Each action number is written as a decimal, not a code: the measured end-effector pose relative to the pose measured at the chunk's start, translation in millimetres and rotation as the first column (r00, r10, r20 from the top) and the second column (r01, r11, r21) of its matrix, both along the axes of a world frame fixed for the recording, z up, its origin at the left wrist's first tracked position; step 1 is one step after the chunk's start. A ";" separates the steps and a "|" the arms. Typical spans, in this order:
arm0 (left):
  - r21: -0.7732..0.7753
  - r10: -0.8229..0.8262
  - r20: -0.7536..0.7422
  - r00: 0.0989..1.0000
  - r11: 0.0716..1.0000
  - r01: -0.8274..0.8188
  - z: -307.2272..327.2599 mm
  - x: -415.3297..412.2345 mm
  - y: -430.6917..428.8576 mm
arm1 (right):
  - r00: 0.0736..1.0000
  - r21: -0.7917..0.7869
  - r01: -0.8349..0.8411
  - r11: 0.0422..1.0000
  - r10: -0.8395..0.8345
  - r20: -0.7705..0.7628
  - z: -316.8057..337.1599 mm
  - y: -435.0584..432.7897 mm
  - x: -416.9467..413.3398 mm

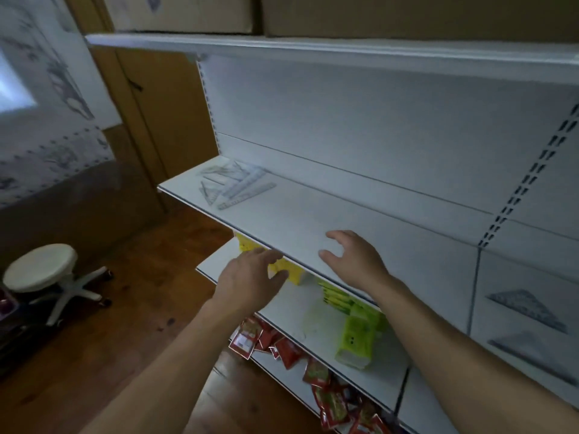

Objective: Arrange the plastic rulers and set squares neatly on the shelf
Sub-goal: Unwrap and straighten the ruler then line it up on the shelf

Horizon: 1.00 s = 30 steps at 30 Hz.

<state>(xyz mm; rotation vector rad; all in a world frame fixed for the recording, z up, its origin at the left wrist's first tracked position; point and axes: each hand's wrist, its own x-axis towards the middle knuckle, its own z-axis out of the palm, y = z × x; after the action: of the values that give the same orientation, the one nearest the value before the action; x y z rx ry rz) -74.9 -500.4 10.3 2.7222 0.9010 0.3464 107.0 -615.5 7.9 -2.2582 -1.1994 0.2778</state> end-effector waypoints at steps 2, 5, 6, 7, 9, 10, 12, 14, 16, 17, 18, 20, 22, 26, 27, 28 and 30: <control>0.006 0.025 0.007 1.000 1.000 -0.025 3.1 -30.7 30.6 | 0.999 -0.006 -0.037 0.999 0.038 0.030 3.5 40.5 -28.9; 0.004 0.063 -0.002 0.998 0.998 -0.063 6.9 -68.0 72.3 | 0.996 -0.010 -0.067 0.998 0.067 0.065 8.8 90.5 -62.2; 0.003 0.072 -0.003 0.997 0.997 -0.072 7.9 -77.1 84.3 | 0.994 -0.021 -0.079 0.997 0.080 0.070 9.8 103.3 -70.5; -0.002 0.075 0.000 0.997 0.997 -0.075 8.5 -84.2 95.4 | 0.993 -0.036 -0.089 0.995 0.092 0.070 10.5 115.4 -77.2; -0.016 0.074 0.012 0.997 0.997 -0.074 8.7 -91.8 116.5 | 0.992 -0.061 -0.099 0.993 0.104 0.075 11.6 136.7 -85.1; -0.023 0.073 0.023 0.997 0.997 -0.073 8.9 -93.4 126.9 | 0.990 -0.069 -0.103 0.992 0.109 0.084 11.5 147.7 -86.6; -0.034 0.069 0.050 0.996 0.997 -0.067 7.3 -93.0 147.5 | 0.987 -0.088 -0.112 0.990 0.121 0.105 9.9 169.0 -85.4; -0.041 0.063 0.065 0.996 0.997 -0.061 2.4 -89.0 167.0 | 0.986 -0.108 -0.116 0.987 0.128 0.109 6.6 189.9 -81.4; -0.041 0.061 0.049 0.997 0.997 -0.059 -4.2 -81.6 188.5 | 0.986 -0.123 -0.121 0.985 0.133 0.101 0.6 212.4 -75.4; -0.038 0.058 0.037 0.998 0.998 -0.056 -7.2 -76.0 201.4 | 0.986 -0.131 -0.125 0.983 0.138 0.095 -2.8 225.0 -71.4; -0.038 0.052 0.027 0.998 0.998 -0.051 -9.7 -69.5 215.7 | 0.985 -0.141 -0.132 0.981 0.146 0.091 -6.5 238.2 -66.7; -0.042 0.039 0.020 0.999 0.998 -0.038 -13.4 -56.2 247.2 | 0.983 -0.156 -0.145 0.977 0.161 0.093 -14.8 266.9 -56.6; -0.061 0.033 0.020 0.999 0.998 -0.032 -15.3 -44.3 277.4 | 0.981 -0.160 -0.155 0.975 0.171 0.093 -24.3 294.5 -47.7; -0.105 -0.016 -0.019 1.000 0.994 0.014 -16.8 -18.6 331.4 | 0.975 -0.178 -0.189 0.966 0.206 0.085 -43.7 336.9 -38.2; -0.120 -0.022 -0.010 1.000 0.993 0.020 -18.2 -11.6 344.0 | 0.967 -0.189 -0.201 0.961 0.225 0.118 -46.8 345.6 -34.5; -0.135 -0.025 0.000 1.000 0.991 0.025 -20.5 -4.8 354.9 | 0.958 -0.200 -0.210 0.957 0.242 0.152 -50.4 352.7 -29.7; -0.168 -0.051 0.007 0.999 0.985 0.051 -24.3 6.1 368.9 | 0.955 -0.233 -0.204 0.951 0.245 0.164 -55.2 359.2 -25.0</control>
<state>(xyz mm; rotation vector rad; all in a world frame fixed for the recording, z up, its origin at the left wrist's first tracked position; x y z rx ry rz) -68.7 -131.5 -14.0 2.5844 0.8192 0.2513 82.0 -256.4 -47.3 -2.3735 -1.6033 0.2935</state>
